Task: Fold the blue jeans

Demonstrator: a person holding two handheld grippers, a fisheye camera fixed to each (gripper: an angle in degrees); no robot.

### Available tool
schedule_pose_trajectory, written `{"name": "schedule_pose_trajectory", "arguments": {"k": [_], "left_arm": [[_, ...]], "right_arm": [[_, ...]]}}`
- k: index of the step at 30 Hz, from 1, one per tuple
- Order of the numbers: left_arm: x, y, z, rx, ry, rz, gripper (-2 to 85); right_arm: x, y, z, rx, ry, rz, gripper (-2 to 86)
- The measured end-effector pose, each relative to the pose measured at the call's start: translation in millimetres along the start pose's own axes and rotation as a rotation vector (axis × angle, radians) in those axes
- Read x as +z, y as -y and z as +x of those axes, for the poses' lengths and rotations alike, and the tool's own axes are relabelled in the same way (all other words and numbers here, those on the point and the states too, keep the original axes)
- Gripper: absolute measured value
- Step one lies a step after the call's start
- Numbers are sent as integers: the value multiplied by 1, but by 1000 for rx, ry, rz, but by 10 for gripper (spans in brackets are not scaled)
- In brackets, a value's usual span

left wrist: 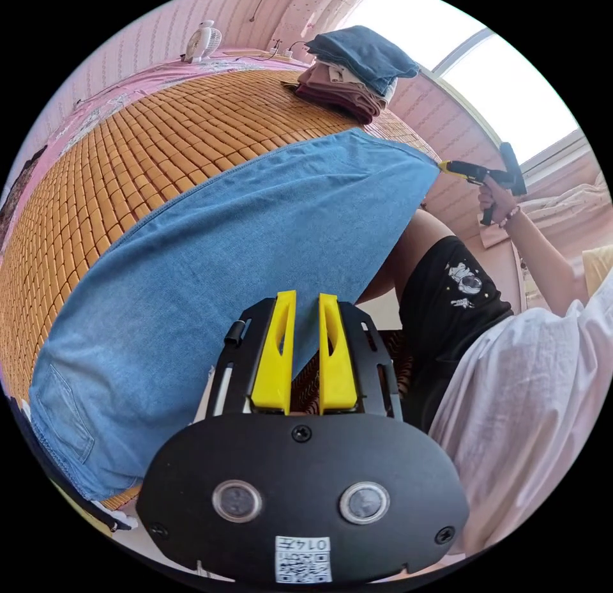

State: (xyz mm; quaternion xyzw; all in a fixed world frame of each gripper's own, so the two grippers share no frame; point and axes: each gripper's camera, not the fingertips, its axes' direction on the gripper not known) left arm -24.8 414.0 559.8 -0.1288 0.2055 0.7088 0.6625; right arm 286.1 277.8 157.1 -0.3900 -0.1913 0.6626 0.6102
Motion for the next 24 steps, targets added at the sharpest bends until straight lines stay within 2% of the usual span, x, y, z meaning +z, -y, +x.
{"name": "schedule_pose_trajectory", "arguments": {"k": [2,6,9,11,14,17,21,24], "left_arm": [[0,-7,-2,-24,-17,10,63],[-7,-28,-2,-59,-1,47,61],[-10,-42,-6,-101,27,57,55],[-12,-48,-9,-138,39,61,52],[-14,-57,-12,-181,64,64,52],[-14,-63,-9,-188,124,54,52],[-11,-67,-6,-185,161,39,53],[-7,-69,-5,-182,171,25,52]], "right_arm": [[25,-6,7,108,-136,-106,5],[22,-3,-45,-12,-213,-39,7],[40,17,-130,-261,-136,-33,14],[72,33,-217,-484,-7,-84,25],[119,42,-338,-780,57,-143,53],[163,46,-441,-983,84,-187,61],[210,48,-526,-1110,52,-265,60],[249,49,-566,-1163,-57,-356,47]]}}
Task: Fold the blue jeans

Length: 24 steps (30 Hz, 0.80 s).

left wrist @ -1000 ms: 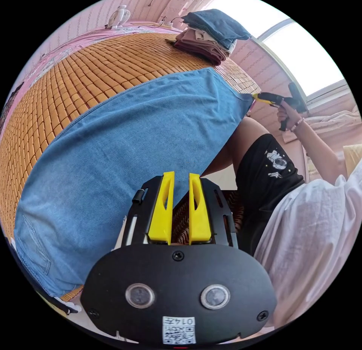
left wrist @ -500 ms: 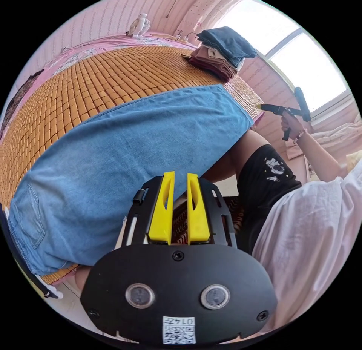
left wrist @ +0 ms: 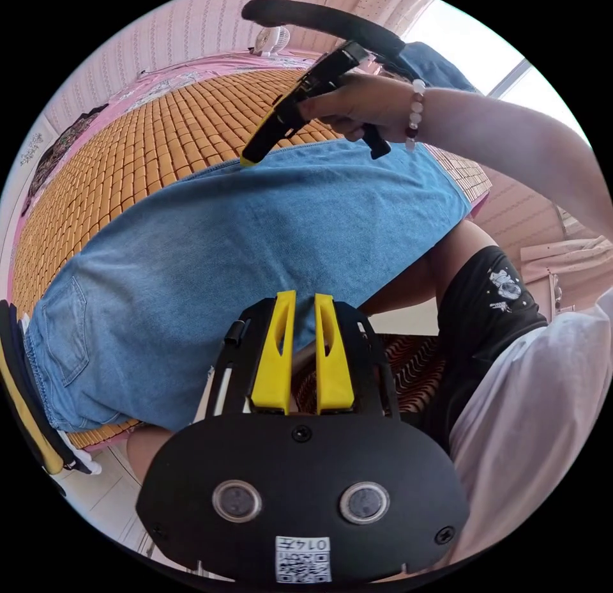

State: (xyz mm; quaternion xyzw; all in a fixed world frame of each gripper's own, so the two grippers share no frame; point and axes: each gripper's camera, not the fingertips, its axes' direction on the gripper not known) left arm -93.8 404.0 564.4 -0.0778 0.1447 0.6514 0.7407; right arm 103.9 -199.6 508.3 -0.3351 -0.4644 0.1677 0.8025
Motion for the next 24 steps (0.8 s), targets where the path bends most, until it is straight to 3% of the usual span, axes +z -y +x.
{"name": "schedule_pose_trajectory", "arguments": {"k": [4,11,16,20,24], "left_arm": [[-3,-6,-2,-1,-2,17,48],[-16,-20,-16,-39,-79,39,48],[-38,-26,-8,-12,-71,80,48],[-27,-25,-3,23,-8,-43,39],[-34,-32,0,63,58,-34,13]], "right_arm": [[-2,36,1,-10,38,-12,-3],[6,92,-4,4,35,-73,-6],[-13,126,-32,-80,-13,30,-9],[20,168,-56,-202,-43,-173,-10],[23,196,-57,-213,-19,-234,-9]]}}
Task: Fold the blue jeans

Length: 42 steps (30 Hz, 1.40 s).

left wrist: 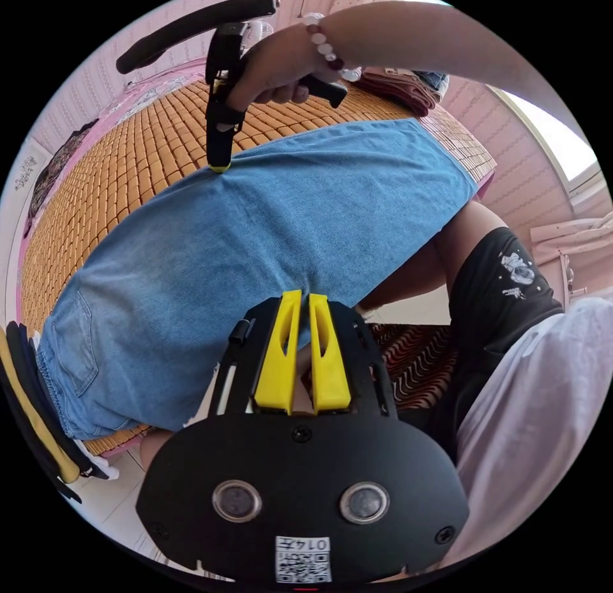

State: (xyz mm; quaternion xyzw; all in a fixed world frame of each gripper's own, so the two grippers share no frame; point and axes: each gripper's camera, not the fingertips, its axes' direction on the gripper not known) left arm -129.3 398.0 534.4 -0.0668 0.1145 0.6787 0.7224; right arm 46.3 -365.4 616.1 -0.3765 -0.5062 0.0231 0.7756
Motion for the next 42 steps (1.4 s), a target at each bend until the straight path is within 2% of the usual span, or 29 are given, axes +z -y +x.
{"name": "schedule_pose_trajectory", "arguments": {"k": [5,14,19,21,23,27,30,35,36,38,40,41,42], "left_arm": [[-10,-14,-13,-36,-18,33,-1],[-36,-36,-44,-75,-72,45,-9],[-56,-50,-82,-131,-200,58,-9],[-89,-76,-122,-280,-281,184,-7],[-116,-112,-166,-477,-267,320,-4],[-164,-238,-271,-1027,-34,554,38],[-181,-303,-321,-1265,-11,655,88],[-181,-331,-373,-1388,-76,655,95],[-179,-331,-382,-1384,-86,609,36],[-183,-336,-392,-1369,-71,550,-1],[-194,-351,-395,-1344,-91,649,-6],[-203,-369,-391,-1356,-52,772,-7],[-203,-383,-392,-1400,-62,790,-8]], "right_arm": [[-2,35,12,-12,91,-87,-9],[-4,62,1,2,35,-125,-9],[-5,62,-8,25,-16,-111,-9],[-5,59,-13,28,-44,-95,-10],[-4,55,-20,24,-83,-79,-10],[-2,50,-21,37,-87,-85,-9],[-1,44,-19,45,-78,-94,-9],[4,27,-18,40,-79,-109,-9],[5,24,-17,42,-78,-110,-9],[7,13,-15,49,-68,-107,-10],[9,3,-13,52,-64,-102,-10],[10,-5,-12,53,-62,-98,-10],[11,-8,-11,54,-60,-96,-10]]}}
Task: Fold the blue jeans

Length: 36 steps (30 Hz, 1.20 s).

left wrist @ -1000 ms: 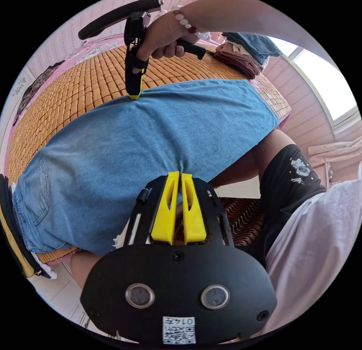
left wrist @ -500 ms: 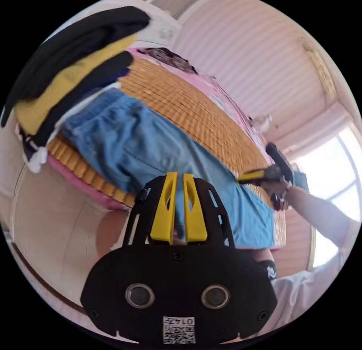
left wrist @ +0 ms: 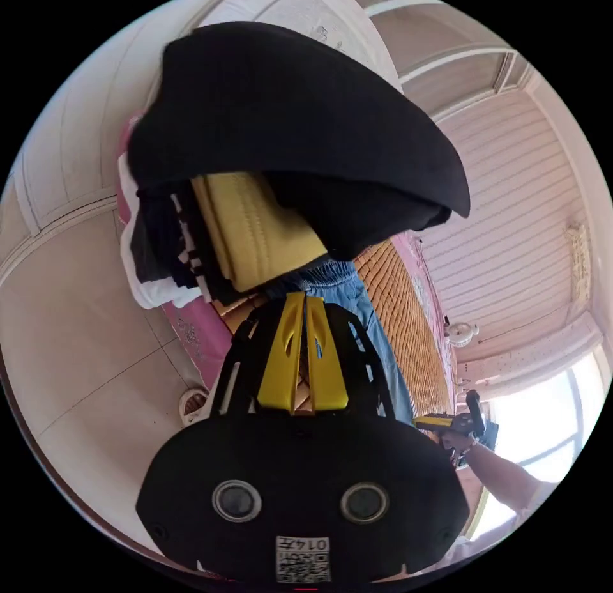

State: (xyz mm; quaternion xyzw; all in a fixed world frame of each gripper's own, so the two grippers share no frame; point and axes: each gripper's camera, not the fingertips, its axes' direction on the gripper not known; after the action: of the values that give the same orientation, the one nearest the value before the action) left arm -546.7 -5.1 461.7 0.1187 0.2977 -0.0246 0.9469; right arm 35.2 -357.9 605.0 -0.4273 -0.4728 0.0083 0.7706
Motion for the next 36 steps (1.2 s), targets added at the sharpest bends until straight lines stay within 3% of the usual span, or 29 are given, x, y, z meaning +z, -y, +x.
{"name": "schedule_pose_trajectory", "arguments": {"k": [4,10,15,20,23,29,32,36], "left_arm": [[13,-1,-11,30,90,-107,-5],[-12,-11,-11,-15,55,-43,50],[-40,-49,48,266,76,-115,51],[-15,-104,114,530,12,-327,49],[14,-131,142,607,15,-406,47],[60,-152,181,672,53,-493,47],[83,-159,192,690,111,-542,44],[115,-170,193,663,231,-602,25]], "right_arm": [[8,-26,9,13,29,2,-9],[22,-72,17,30,21,15,-9],[18,-136,48,45,182,154,-4],[6,-325,119,394,367,629,60],[45,-460,134,660,384,734,87],[152,-698,99,1249,299,624,149],[186,-762,73,1384,269,578,168],[217,-791,66,1408,268,539,180]]}}
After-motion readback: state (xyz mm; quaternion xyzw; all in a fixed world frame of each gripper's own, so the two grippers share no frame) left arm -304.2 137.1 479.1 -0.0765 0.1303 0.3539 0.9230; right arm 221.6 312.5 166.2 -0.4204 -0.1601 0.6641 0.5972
